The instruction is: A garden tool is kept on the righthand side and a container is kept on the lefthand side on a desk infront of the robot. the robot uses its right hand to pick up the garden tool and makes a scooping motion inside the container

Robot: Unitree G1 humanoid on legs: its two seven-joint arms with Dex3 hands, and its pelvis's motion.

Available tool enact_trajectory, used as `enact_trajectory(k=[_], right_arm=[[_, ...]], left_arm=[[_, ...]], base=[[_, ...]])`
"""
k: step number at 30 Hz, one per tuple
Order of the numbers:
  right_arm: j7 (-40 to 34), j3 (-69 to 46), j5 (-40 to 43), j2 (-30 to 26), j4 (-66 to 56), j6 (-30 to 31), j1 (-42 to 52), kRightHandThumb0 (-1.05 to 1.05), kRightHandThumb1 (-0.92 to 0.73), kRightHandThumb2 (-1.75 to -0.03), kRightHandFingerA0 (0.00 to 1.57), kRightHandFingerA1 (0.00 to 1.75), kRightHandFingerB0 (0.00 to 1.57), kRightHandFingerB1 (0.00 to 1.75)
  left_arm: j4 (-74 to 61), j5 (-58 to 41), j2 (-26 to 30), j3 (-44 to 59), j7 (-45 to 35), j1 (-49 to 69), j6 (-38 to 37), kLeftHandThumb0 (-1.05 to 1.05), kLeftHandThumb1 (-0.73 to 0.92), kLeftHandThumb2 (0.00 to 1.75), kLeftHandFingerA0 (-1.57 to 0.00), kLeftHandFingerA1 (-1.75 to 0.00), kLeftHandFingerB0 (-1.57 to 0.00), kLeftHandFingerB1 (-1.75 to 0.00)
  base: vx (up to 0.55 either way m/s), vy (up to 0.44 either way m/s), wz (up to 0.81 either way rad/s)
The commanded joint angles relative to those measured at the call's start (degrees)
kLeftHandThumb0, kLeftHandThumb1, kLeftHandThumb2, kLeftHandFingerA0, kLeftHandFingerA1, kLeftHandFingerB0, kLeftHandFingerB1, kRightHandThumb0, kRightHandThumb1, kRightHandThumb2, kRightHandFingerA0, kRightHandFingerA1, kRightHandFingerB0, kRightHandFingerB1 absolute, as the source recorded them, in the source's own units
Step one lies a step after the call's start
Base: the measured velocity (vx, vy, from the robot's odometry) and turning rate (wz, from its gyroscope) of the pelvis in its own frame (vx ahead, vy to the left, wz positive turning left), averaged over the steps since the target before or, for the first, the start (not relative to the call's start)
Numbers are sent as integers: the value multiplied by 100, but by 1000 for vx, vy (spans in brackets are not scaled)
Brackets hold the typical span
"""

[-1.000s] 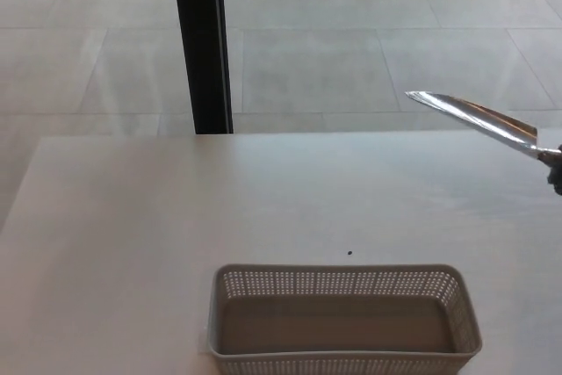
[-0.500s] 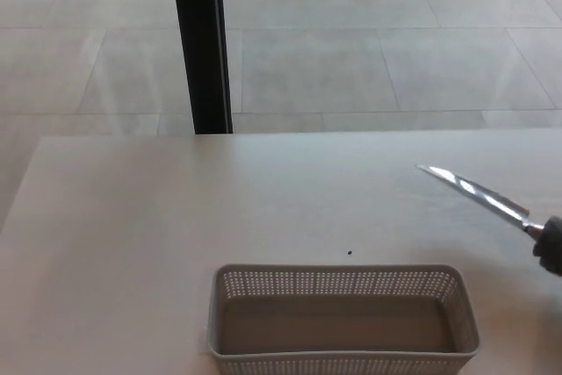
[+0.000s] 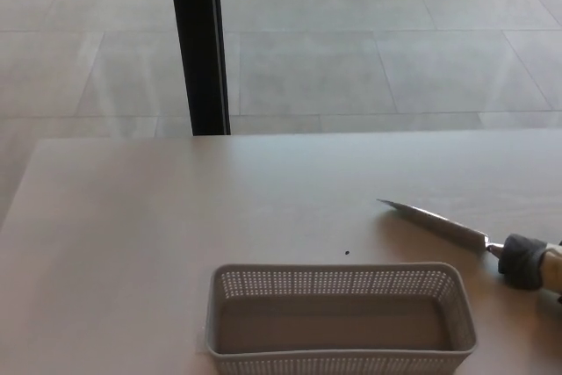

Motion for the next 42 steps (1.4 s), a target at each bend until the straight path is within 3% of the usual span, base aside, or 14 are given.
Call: enact_trajectory(k=[1, 3, 5, 13, 24, 29, 30, 32, 34, 35, 36, 38, 41, 42], right_arm=[[1190, 599, -173, -361, -272, 1077, -77, -34, -49, -102, 5, 55, 0, 48], [1434, 862, -334, -506, -327, 1211, -106, -73, -71, -61, 0, 15, 5, 25], [1719, 1108, -478, -628, -353, 1412, -174, -98, -63, -96, 0, 16, 2, 0], [2080, 1065, -150, -968, -939, 1777, 2, -104, -73, -62, 0, 0, 0, 0], [2924, -1198, 1339, -1935, -3176, 1964, 1444, -104, -63, -82, 0, 0, 0, 0], [2718, -3079, 2027, -2074, -2893, 1674, 2035, -105, -59, -103, 0, 51, 0, 42], [2589, -3452, 2173, -1943, -2768, 1917, 2046, -105, -67, -60, 0, 24, 0, 58], [2113, -4318, 2536, -1755, -1967, 1731, 2305, -101, -67, -60, 0, 44, 0, 69], [2111, -4795, 2839, -1596, -1728, 1632, 2492, -97, -56, -97, 0, 58, 3, 54], [2058, -5147, 3098, -1486, -1377, 1461, 2673, -91, -63, -60, 0, 81, 0, 71], [1938, -5480, 3344, -1346, -1014, 1287, 2838, -93, -52, -96, 0, 67, 0, 57], [1803, -5634, 3407, -1252, -798, 1327, 2913, -94, -63, -63, 0, 76, 0, 73], [1224, -5853, 3574, -841, -11, 1049, 3161, -78, -49, -92, 0, 63, 0, 56], [985, -5827, 3530, -686, 185, 911, 3242, -76, -69, -64, 0, 55, 0, 61]], left_arm=[[43, -69, 39, 58, -37, 13, -70, -54, 63, 59, -59, -61, -61, -43], [36, -64, 31, 55, -26, 36, -120, -55, 63, 59, -56, -60, -57, -43], [7, -42, 38, 28, -20, 53, -134, -54, 65, 60, -53, -61, -55, -43], [78, -23, 23, 34, 4, 55, -185, -53, 62, 59, -51, -56, -57, -42], [139, -130, 36, 160, -79, 58, -120, -50, 61, 59, -62, -59, -61, -44], [180, 26, 43, 29, 37, 3, -138, -49, 66, 60, -61, -55, -55, -41], [171, 9, 47, 43, 29, 13, -149, -51, 65, 59, -59, -55, -56, -41], [94, -110, 49, 131, -64, 45, -118, -52, 62, 59, -54, -55, -57, -42], [58, -108, 62, 121, -95, 57, -130, -53, 62, 59, -57, -62, -58, -43], [15, -55, 75, 65, -92, 84, -181, -55, 63, 59, -55, -64, -58, -43], [-11, -49, 83, 56, -56, 75, -109, -56, 63, 59, -53, -63, -53, -42], [-35, -67, 96, 72, -61, 85, -101, -56, 62, 59, -55, -65, -55, -43], [31, -66, 97, 86, -27, 41, -84, -52, 63, 59, -55, -60, -53, -43], [52, -7, 89, 30, -12, 26, -86, -54, 65, 59, -57, -60, -54, -42]], base=[[0, 0, 0], [0, 0, 0], [0, 0, 0], [0, 0, 0], [0, 0, 0], [0, 0, 0], [0, 0, 0], [0, 0, 0], [0, 0, 0], [0, 0, 0], [0, 0, 0], [0, 0, 0], [0, 0, 0], [0, 0, 0]])
